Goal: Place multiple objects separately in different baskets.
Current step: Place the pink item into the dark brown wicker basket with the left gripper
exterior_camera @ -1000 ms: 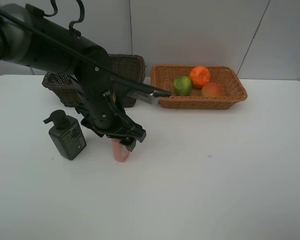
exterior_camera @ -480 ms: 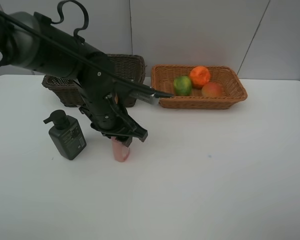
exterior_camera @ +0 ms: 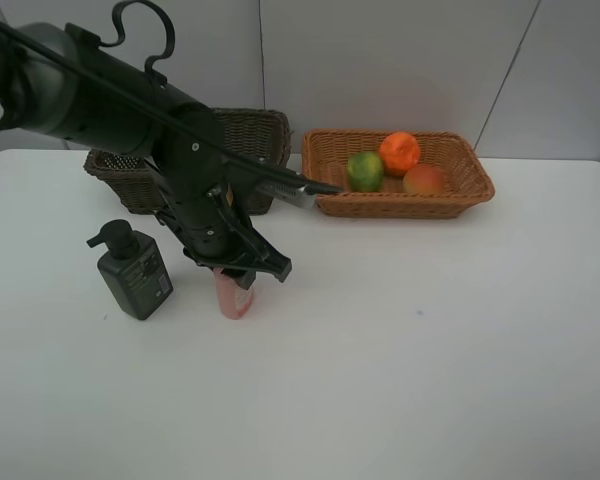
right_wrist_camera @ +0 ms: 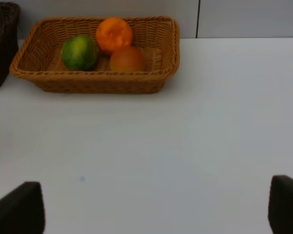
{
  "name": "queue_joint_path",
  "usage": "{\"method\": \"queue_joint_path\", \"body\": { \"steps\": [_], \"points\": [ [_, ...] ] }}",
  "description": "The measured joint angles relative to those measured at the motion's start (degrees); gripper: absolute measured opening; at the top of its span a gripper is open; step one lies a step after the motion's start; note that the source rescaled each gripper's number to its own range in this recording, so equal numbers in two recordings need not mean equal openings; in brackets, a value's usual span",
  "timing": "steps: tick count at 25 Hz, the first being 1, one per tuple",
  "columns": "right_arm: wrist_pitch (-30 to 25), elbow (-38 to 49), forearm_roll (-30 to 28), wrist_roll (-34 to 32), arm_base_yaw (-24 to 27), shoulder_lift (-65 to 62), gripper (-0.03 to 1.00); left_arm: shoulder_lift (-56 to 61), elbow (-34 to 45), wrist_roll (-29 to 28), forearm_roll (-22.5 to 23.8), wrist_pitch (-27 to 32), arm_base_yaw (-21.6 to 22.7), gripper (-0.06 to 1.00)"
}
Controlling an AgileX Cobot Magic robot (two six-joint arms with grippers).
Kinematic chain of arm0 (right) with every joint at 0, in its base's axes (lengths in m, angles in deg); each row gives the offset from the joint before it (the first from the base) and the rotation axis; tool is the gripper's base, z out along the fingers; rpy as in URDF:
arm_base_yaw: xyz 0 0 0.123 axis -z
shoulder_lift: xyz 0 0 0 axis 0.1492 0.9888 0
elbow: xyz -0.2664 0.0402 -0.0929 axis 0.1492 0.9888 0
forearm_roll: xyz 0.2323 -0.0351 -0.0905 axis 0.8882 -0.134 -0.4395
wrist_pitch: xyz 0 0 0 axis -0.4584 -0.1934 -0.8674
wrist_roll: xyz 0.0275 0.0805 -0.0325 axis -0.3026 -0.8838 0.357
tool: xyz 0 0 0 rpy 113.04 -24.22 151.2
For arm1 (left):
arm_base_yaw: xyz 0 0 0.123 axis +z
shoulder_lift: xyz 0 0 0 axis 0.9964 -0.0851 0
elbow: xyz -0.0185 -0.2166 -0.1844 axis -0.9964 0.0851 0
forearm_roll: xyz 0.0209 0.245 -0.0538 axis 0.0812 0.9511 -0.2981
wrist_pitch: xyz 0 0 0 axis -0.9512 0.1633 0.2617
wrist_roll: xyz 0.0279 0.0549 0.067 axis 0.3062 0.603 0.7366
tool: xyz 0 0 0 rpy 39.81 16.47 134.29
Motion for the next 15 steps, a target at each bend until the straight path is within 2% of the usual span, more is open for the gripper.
{"method": "queue_joint_path", "body": {
  "steps": [9, 15],
  "points": [
    [0.0, 0.0, 0.0, 0.0, 0.0, 0.0, 0.97, 1.63, -0.38, 0.0, 0.0, 0.36, 0.0, 0.38],
    [0.0, 0.0, 0.0, 0.0, 0.0, 0.0, 0.97, 9.24, -6.3, 0.0, 1.11, 1.69, 1.58, 0.38]
  ]
}}
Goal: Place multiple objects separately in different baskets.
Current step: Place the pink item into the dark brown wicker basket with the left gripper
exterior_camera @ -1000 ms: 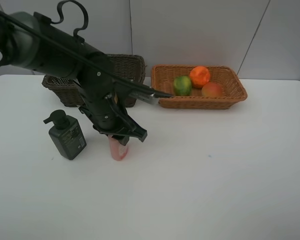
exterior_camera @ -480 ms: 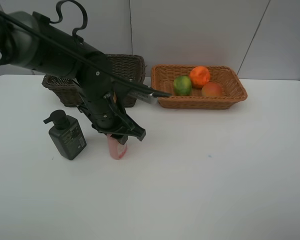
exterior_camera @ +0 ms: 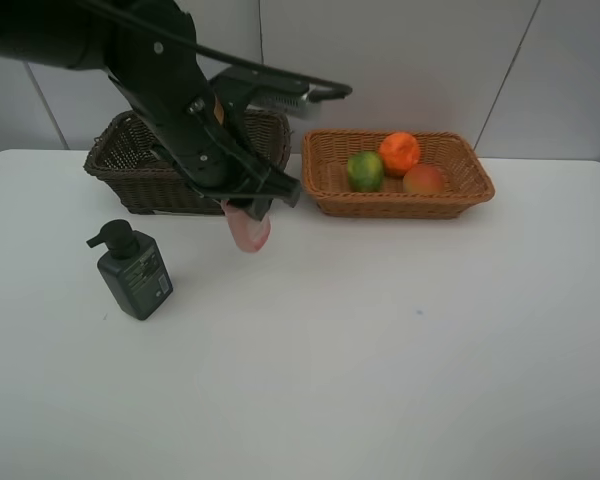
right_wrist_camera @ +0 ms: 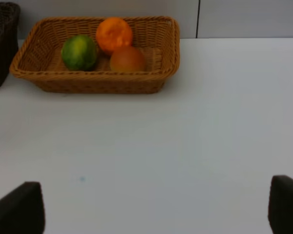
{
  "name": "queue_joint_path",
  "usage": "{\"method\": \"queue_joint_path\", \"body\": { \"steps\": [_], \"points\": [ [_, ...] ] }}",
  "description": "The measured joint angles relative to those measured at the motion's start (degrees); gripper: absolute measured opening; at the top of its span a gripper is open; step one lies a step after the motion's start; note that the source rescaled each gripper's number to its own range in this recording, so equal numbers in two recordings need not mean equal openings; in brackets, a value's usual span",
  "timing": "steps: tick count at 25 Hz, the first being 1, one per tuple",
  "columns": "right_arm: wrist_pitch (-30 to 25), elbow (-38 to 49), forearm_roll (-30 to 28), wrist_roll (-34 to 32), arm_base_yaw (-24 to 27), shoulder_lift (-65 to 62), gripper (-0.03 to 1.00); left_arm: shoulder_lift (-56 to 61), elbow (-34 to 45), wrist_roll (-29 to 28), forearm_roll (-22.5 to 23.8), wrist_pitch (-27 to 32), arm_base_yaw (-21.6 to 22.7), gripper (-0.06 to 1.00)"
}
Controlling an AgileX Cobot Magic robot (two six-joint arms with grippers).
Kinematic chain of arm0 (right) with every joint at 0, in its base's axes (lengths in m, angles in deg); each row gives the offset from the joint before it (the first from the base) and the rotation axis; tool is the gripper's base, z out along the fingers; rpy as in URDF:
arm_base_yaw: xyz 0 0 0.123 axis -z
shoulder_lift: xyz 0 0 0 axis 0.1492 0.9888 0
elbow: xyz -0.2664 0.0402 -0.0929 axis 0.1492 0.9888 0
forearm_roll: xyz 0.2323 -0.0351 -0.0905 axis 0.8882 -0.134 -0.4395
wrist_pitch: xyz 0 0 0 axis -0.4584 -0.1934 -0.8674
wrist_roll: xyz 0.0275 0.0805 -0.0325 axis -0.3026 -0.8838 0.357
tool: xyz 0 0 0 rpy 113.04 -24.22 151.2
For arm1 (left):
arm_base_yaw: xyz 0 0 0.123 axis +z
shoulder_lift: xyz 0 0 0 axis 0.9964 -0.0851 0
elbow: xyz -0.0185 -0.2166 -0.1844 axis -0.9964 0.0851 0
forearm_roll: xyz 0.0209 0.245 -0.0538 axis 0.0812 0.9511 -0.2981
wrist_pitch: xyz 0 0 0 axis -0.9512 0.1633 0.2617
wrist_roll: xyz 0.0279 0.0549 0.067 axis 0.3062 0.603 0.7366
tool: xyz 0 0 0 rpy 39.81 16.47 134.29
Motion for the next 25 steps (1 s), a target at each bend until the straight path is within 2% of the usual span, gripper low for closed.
{"method": "queue_joint_path", "body": {
  "steps": [6, 11, 19, 25],
  "points": [
    [0.0, 0.0, 0.0, 0.0, 0.0, 0.0, 0.97, 3.5, -3.28, -2.42, 8.1, -1.35, 5.96, 0.38],
    [0.0, 0.0, 0.0, 0.0, 0.0, 0.0, 0.97, 3.5, -3.4, -5.24, 12.1, -4.2, 14.62, 0.38],
    [0.0, 0.0, 0.0, 0.0, 0.0, 0.0, 0.97, 3.02, -3.4, -5.47, 12.63, -9.81, 25.13, 0.38],
    [0.0, 0.0, 0.0, 0.0, 0.0, 0.0, 0.97, -2.52, -3.46, -5.47, 12.97, -11.78, 28.04, 0.38]
  ]
}}
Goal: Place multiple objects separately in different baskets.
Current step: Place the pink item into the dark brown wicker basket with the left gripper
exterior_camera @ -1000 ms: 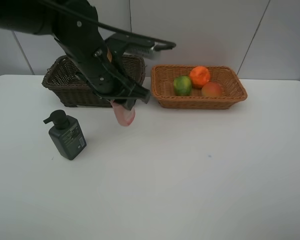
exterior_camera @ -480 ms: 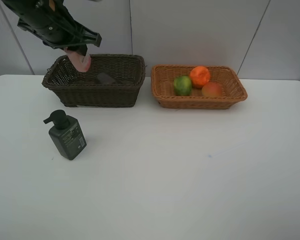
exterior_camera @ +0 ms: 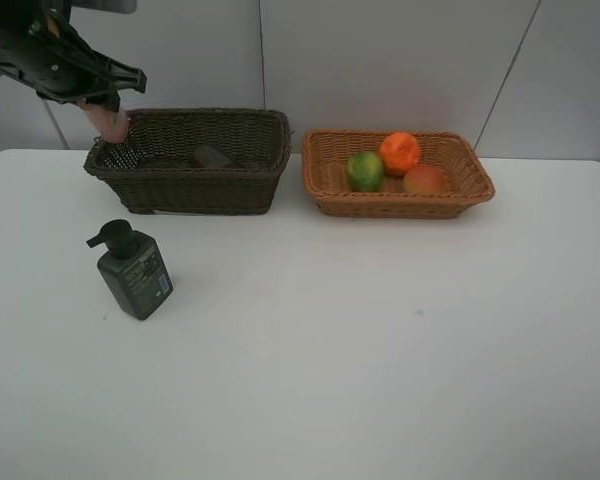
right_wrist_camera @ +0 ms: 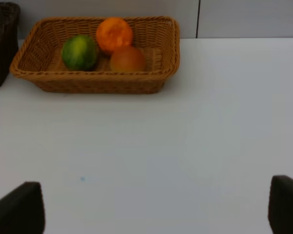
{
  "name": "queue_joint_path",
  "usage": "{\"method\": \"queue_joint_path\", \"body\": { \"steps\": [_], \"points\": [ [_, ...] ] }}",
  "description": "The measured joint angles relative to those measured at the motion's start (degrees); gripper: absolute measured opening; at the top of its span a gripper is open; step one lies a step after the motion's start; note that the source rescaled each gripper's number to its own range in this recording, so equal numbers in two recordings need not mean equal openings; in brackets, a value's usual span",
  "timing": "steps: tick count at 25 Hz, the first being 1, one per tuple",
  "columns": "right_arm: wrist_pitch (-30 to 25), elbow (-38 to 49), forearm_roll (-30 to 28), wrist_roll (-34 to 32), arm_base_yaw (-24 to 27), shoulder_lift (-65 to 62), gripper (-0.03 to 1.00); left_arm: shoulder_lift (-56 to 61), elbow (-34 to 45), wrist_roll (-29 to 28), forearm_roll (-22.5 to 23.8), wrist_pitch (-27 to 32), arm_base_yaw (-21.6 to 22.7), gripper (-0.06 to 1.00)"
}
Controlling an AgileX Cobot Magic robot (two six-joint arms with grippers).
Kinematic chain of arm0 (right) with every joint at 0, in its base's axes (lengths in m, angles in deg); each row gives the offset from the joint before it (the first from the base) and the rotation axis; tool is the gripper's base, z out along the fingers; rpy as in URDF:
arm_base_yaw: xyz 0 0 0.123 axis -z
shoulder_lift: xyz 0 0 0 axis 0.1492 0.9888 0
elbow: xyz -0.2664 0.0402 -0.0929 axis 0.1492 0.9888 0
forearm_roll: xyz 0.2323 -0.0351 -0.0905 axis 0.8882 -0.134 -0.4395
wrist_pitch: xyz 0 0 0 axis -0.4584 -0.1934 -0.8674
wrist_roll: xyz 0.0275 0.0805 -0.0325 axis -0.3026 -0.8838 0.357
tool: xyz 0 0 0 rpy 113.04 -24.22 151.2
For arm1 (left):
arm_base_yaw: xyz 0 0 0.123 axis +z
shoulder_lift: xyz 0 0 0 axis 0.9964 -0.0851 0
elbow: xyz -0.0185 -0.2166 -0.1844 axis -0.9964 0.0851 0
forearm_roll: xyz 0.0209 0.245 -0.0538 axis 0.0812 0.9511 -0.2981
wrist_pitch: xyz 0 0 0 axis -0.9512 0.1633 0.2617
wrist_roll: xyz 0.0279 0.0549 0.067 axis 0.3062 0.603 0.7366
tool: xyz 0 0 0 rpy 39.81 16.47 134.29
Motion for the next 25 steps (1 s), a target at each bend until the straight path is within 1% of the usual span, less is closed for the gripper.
{"method": "queue_joint_path", "body": {
  "steps": [7, 14, 15, 16, 17, 19, 21, 23, 25],
  "points": [
    [0.0, 0.0, 0.0, 0.0, 0.0, 0.0, 0.97, -6.14, 0.06, 0.0, -0.88, -2.74, 0.2, 0.38],
    [0.0, 0.0, 0.0, 0.0, 0.0, 0.0, 0.97, -6.71, 0.06, 0.0, -2.21, -3.64, -1.23, 0.38],
    [0.0, 0.0, 0.0, 0.0, 0.0, 0.0, 0.97, -6.71, 0.06, 0.0, -2.21, -3.64, -1.55, 0.4],
    [0.0, 0.0, 0.0, 0.0, 0.0, 0.0, 0.97, -6.71, 0.06, 0.0, -2.21, -3.64, -1.85, 0.47],
    [0.0, 0.0, 0.0, 0.0, 0.0, 0.0, 0.97, -6.71, 0.06, 0.0, -2.21, -3.64, -2.21, 0.56],
    [0.0, 0.0, 0.0, 0.0, 0.0, 0.0, 0.97, -6.71, 0.06, 0.0, -2.21, -3.69, -2.89, 0.79],
    [0.0, 0.0, 0.0, 0.0, 0.0, 0.0, 0.97, -6.71, 0.06, 0.0, -2.21, -3.76, -3.58, 0.93],
    [0.0, 0.0, 0.0, 0.0, 0.0, 0.0, 0.97, -6.65, 0.06, 0.0, -2.21, -3.81, -4.21, 0.98],
    [0.0, 0.0, 0.0, 0.0, 0.0, 0.0, 0.97, -6.29, 0.06, 0.0, -2.27, -3.75, -4.62, 0.99]
  ]
}}
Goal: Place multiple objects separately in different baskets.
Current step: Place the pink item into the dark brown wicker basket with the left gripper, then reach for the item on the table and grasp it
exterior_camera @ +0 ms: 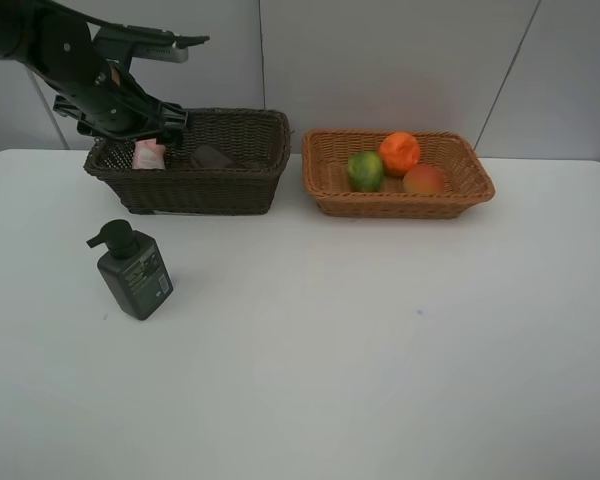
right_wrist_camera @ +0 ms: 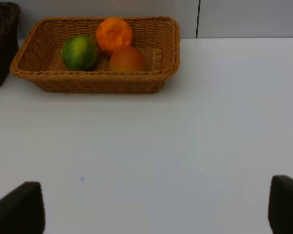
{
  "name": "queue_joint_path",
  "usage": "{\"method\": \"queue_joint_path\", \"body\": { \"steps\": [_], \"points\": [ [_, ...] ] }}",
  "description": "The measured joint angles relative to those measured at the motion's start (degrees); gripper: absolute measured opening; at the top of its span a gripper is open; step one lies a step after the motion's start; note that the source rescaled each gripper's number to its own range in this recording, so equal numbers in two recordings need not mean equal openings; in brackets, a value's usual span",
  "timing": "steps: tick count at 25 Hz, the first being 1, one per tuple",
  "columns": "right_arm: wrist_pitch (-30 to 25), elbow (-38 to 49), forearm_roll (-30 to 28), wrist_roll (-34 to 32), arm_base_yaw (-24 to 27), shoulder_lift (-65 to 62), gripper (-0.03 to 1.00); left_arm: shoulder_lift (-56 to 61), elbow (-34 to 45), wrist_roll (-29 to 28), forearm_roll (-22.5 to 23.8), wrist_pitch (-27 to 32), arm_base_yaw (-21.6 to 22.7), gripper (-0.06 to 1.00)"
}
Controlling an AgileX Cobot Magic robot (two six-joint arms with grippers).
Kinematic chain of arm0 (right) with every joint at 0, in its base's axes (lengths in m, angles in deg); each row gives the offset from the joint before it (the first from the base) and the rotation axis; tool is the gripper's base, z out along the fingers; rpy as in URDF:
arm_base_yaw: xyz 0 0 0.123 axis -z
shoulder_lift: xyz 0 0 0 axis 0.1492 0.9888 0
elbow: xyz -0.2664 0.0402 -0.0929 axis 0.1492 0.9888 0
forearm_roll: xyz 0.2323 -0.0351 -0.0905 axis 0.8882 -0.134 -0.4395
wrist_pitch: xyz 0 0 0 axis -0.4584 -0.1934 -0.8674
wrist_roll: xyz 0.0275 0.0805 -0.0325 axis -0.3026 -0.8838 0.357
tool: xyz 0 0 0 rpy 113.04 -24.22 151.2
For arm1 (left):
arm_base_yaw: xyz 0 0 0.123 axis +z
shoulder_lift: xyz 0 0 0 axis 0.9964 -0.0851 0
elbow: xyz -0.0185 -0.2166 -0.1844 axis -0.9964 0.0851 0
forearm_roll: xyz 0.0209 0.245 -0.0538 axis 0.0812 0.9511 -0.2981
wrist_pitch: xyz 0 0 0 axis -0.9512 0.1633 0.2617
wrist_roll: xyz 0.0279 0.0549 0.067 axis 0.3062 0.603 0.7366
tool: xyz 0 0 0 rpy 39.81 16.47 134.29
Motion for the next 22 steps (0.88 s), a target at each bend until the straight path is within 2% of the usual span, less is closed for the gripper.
{"method": "queue_joint_path", "body": {
  "steps": [5, 10, 13, 17, 22],
  "points": [
    [0.0, 0.0, 0.0, 0.0, 0.0, 0.0, 0.97, 2.86, -0.06, 0.0, -0.06, 2.7, -0.48, 1.0],
    [0.0, 0.0, 0.0, 0.0, 0.0, 0.0, 0.97, 7.19, -0.06, 0.0, -0.12, 11.42, -1.69, 1.0],
    [0.0, 0.0, 0.0, 0.0, 0.0, 0.0, 0.97, 10.44, -0.06, 0.05, -0.44, 17.55, -3.62, 1.0],
    [0.0, 0.0, 0.0, 0.0, 0.0, 0.0, 0.97, 14.17, -0.06, 0.09, -3.42, 25.11, -7.61, 1.0],
    [0.0, 0.0, 0.0, 0.0, 0.0, 0.0, 0.97, 18.26, -0.06, 0.16, -5.91, 29.73, -11.97, 1.0]
  ]
}}
